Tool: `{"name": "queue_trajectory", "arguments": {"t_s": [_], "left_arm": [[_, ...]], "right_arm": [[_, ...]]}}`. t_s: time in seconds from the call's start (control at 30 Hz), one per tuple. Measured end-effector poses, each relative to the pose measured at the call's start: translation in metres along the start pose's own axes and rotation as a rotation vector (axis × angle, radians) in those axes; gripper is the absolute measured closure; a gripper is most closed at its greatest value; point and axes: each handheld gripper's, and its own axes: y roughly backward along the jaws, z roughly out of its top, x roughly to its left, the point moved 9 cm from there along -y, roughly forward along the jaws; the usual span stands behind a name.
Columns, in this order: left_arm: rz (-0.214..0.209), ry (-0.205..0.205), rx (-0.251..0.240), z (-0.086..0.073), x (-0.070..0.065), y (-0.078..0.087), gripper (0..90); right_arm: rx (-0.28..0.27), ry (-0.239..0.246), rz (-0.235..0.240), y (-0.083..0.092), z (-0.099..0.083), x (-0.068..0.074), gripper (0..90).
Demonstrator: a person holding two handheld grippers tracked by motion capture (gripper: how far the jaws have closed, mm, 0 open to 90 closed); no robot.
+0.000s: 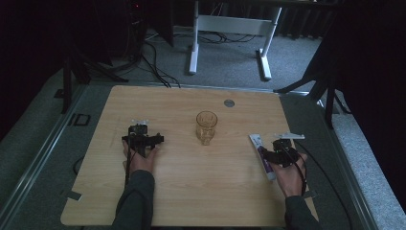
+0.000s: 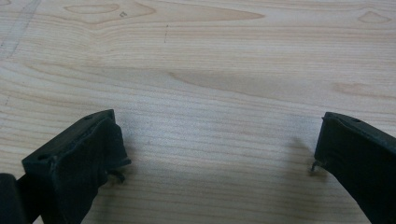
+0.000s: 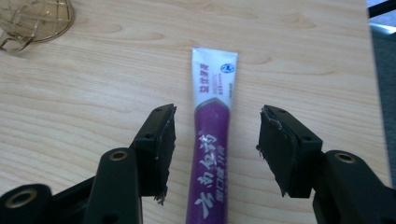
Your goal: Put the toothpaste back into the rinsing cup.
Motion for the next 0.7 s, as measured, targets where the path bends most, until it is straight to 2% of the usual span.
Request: {"name": "queue_trajectory", "arguments": {"t_s": [0.13,0.2,0.37,0.7], "left_arm": [[0.000,0.000,0.000,0.000,0.000,0.000,0.0],[0.000,0.000,0.000,0.000,0.000,0.000,0.0],[-0.002,-0.003,0.000,0.000,0.000,0.000,0.0],[-0.002,-0.003,0.000,0.000,0.000,0.000,0.0]], "right_arm": [[0.011,0.035,-0.036,0.002,0.003,0.000,49.2],[0.006,0.025,-0.047,0.004,0.004,-0.001,48.8],[0.028,-0.004,-0.044,0.005,0.007,-0.002,48.0],[0.103,-0.005,-0.018,0.003,0.011,-0.001,49.0]]}}
